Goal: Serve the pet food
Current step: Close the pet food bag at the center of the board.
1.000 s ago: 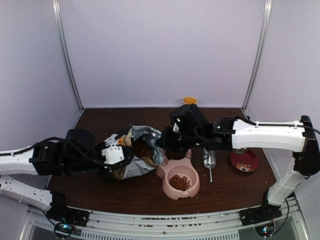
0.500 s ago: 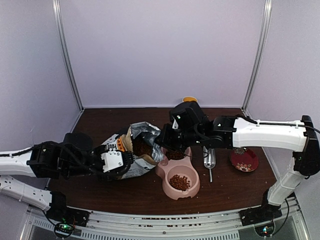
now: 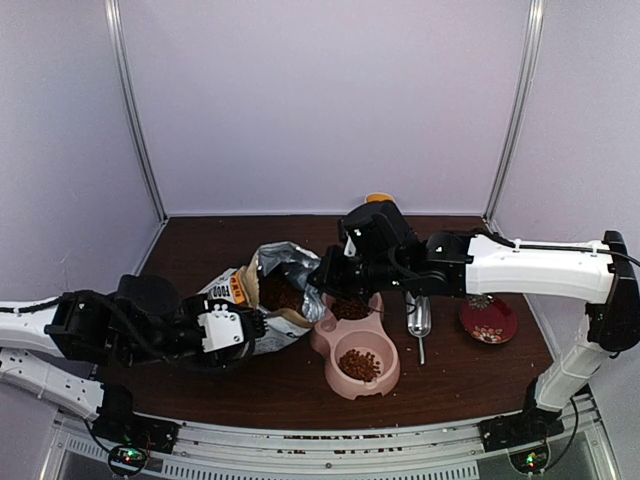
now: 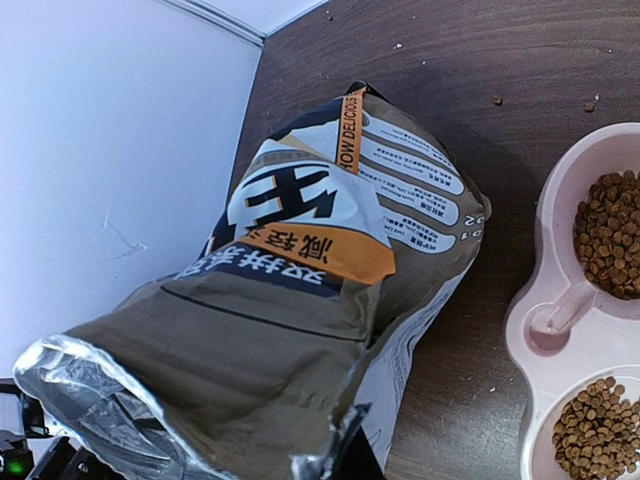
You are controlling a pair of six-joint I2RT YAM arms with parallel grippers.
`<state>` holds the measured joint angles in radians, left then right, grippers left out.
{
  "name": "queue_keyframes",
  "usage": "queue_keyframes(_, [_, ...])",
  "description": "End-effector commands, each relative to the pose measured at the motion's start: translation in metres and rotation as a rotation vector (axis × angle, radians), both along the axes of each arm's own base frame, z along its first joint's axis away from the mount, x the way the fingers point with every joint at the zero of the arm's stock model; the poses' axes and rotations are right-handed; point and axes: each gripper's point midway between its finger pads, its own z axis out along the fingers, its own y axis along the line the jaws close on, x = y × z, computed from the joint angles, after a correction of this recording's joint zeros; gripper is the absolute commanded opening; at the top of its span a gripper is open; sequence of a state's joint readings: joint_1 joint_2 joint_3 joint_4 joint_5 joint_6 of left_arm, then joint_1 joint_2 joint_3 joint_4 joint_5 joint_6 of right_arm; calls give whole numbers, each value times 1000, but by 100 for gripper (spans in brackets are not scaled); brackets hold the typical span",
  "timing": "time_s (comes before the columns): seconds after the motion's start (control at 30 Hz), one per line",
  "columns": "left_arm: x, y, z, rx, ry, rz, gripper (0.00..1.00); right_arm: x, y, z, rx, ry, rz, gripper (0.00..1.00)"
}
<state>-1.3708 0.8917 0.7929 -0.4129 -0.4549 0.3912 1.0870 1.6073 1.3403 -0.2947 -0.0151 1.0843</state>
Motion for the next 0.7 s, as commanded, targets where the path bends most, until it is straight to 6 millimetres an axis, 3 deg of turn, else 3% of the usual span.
queue_keyframes(0.0, [7, -5, 16, -17, -75, 41, 38, 3, 15, 101, 259, -137, 10, 0])
queue_keyframes(0.13, [18, -4, 4, 51, -105, 105, 30, 3, 13, 105, 268, -144, 6, 0])
queue_keyframes(0.3, [30, 1, 7, 76, -161, 186, 23, 1, 12, 104, 277, -139, 7, 0])
queue_keyframes(0.4, [32, 3, 9, 70, -173, 197, 18, 0, 13, 103, 282, -136, 12, 0])
queue_keyframes(0.57, [35, 6, 13, 80, -197, 220, 0, 0, 14, 104, 287, -136, 16, 0])
queue_keyframes(0.67, [32, 4, 12, 82, -186, 192, 0, -1, 13, 104, 286, -137, 16, 0])
